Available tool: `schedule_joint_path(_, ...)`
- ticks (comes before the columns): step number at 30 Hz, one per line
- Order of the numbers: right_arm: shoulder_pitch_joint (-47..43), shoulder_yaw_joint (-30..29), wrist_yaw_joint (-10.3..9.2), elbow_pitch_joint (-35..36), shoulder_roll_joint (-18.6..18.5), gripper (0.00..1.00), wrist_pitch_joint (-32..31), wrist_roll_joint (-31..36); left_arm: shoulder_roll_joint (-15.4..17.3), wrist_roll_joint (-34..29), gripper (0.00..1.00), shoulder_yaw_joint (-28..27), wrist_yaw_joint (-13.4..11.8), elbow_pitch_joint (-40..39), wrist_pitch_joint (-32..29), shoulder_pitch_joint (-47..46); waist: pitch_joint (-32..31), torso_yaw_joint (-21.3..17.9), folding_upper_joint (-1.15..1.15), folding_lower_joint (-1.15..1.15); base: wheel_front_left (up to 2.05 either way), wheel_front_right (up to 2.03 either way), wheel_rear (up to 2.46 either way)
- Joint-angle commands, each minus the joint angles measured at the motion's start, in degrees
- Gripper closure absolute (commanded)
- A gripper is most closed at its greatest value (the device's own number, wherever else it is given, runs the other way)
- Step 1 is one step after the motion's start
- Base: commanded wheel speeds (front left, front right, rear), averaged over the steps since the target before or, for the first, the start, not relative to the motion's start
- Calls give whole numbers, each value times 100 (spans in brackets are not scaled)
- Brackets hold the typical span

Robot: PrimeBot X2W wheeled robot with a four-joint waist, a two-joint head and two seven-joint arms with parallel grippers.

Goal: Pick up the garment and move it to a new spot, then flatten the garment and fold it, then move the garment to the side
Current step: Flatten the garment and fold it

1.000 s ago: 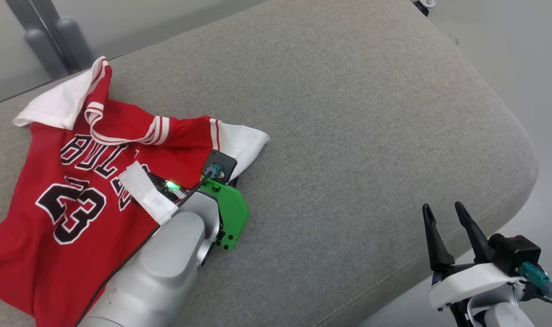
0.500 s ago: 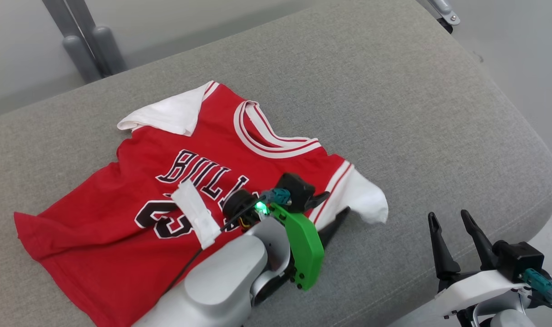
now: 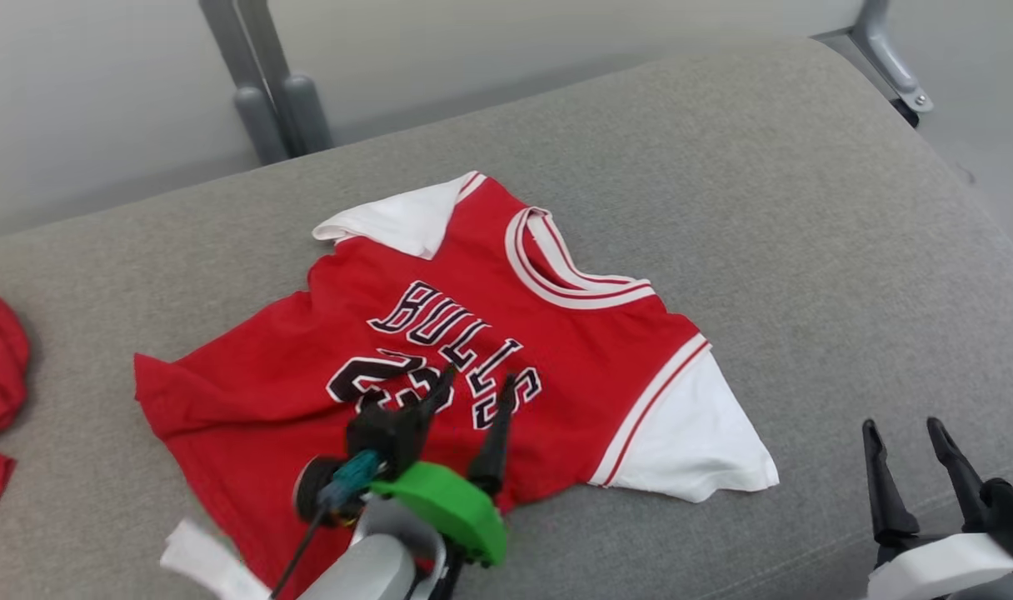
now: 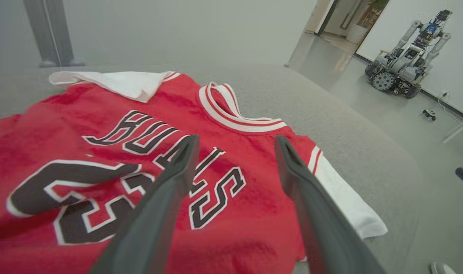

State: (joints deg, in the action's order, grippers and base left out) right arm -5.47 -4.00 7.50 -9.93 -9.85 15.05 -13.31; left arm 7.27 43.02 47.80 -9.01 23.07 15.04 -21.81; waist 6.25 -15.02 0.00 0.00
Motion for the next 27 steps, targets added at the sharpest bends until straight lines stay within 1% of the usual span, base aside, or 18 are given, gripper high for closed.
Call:
schedule_joint_path(1, -143, -91, -1, 54, -47, 0, 19, 61, 108, -243, 0, -325, -108, -263, 5, 509, -386, 496, 0, 0, 0, 0, 0)
schedule_joint_path(4, -192, -180, -1, 95, -99, 0, 19, 103, 285, -673, 0, -1046, -185, -797, 9, 1247, -492, 710, 0, 0, 0, 0, 0)
schedule_joint_path(7, -259, -289, -2, 107, -120, 0, 19, 126, 353, -1048, 0, -1647, -137, -1095, 9, 1989, -632, 959, 0, 0, 0, 0, 0)
schedule_joint_path(14, -279, -331, -2, 84, -80, 0, 19, 175, 376, -1766, 0, -2886, 382, -1355, 11, 3072, -867, 1281, 0, 0, 0, 0, 0)
schedule_joint_path(19, -322, -280, -2, -25, -44, 0, 19, 207, 217, -2133, 0, -3660, 702, -1388, 11, 3470, -1016, 1359, 0, 0, 0, 0, 0)
schedule_joint_path(22, -273, -213, -2, -86, -8, 0, 19, 220, 84, -2373, 0, -4012, 936, -1401, 11, 3596, -1040, 1390, 0, 0, 0, 0, 0)
schedule_joint_path(27, -223, -68, -2, -155, -21, 0, 19, 224, -115, -2626, 0, -4343, 1256, -1300, 11, 3645, -1045, 1409, 0, 0, 0, 0, 0)
